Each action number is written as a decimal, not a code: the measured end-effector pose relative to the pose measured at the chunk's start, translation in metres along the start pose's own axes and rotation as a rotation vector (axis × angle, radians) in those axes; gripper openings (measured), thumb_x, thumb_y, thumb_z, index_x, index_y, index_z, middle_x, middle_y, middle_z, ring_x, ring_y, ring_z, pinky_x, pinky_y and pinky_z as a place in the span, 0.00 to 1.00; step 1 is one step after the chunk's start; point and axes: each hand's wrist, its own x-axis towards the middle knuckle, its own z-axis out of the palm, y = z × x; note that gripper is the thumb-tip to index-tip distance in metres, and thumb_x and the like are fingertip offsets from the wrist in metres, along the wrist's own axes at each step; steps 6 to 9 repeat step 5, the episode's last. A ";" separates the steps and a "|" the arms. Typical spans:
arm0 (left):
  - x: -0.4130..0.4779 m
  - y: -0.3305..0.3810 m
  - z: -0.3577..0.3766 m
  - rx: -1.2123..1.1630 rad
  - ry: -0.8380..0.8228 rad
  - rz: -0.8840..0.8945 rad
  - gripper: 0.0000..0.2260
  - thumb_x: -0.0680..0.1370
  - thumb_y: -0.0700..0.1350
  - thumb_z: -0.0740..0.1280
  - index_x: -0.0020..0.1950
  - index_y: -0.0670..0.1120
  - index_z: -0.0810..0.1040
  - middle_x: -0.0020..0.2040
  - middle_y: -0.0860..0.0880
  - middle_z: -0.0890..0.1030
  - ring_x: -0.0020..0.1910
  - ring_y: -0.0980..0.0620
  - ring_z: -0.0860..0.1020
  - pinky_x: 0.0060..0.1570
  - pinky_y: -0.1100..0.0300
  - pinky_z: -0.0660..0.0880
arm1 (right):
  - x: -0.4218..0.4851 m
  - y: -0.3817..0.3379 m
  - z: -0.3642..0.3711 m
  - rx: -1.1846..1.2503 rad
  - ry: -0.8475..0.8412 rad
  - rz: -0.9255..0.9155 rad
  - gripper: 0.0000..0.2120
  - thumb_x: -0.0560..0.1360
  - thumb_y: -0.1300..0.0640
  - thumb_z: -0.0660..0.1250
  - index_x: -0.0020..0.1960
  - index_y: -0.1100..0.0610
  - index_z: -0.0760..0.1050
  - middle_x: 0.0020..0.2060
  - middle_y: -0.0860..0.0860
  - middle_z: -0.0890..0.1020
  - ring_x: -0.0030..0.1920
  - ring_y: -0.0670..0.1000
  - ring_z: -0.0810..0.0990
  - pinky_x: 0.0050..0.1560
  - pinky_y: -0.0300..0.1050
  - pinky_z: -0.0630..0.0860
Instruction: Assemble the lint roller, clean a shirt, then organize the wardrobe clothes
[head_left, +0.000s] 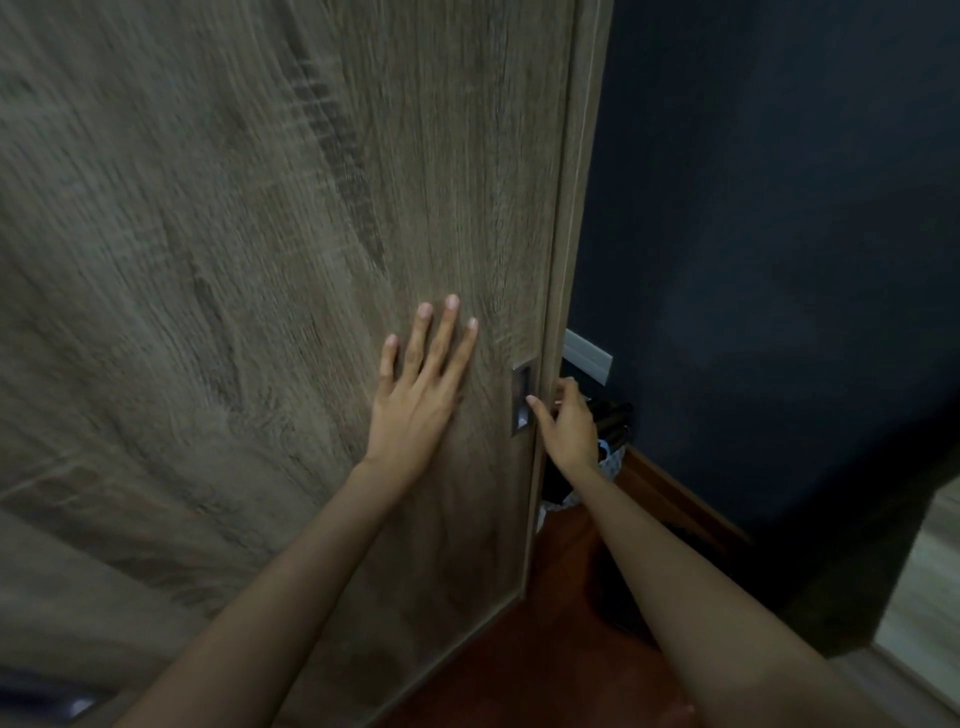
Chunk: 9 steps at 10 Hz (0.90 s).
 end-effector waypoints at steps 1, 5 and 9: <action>0.000 -0.001 -0.001 -0.005 -0.023 0.000 0.37 0.77 0.55 0.64 0.80 0.48 0.49 0.79 0.44 0.36 0.77 0.44 0.34 0.72 0.45 0.31 | 0.000 0.004 -0.015 0.056 -0.101 -0.043 0.20 0.77 0.48 0.65 0.64 0.55 0.68 0.57 0.52 0.80 0.55 0.48 0.78 0.51 0.44 0.76; 0.026 0.028 -0.043 -0.436 0.014 -0.062 0.23 0.83 0.47 0.53 0.77 0.42 0.61 0.79 0.41 0.55 0.79 0.47 0.49 0.75 0.49 0.40 | -0.002 0.019 -0.104 -0.030 -0.120 -0.155 0.19 0.83 0.53 0.52 0.71 0.58 0.67 0.66 0.56 0.74 0.65 0.54 0.73 0.60 0.41 0.68; 0.026 0.028 -0.043 -0.436 0.014 -0.062 0.23 0.83 0.47 0.53 0.77 0.42 0.61 0.79 0.41 0.55 0.79 0.47 0.49 0.75 0.49 0.40 | -0.002 0.019 -0.104 -0.030 -0.120 -0.155 0.19 0.83 0.53 0.52 0.71 0.58 0.67 0.66 0.56 0.74 0.65 0.54 0.73 0.60 0.41 0.68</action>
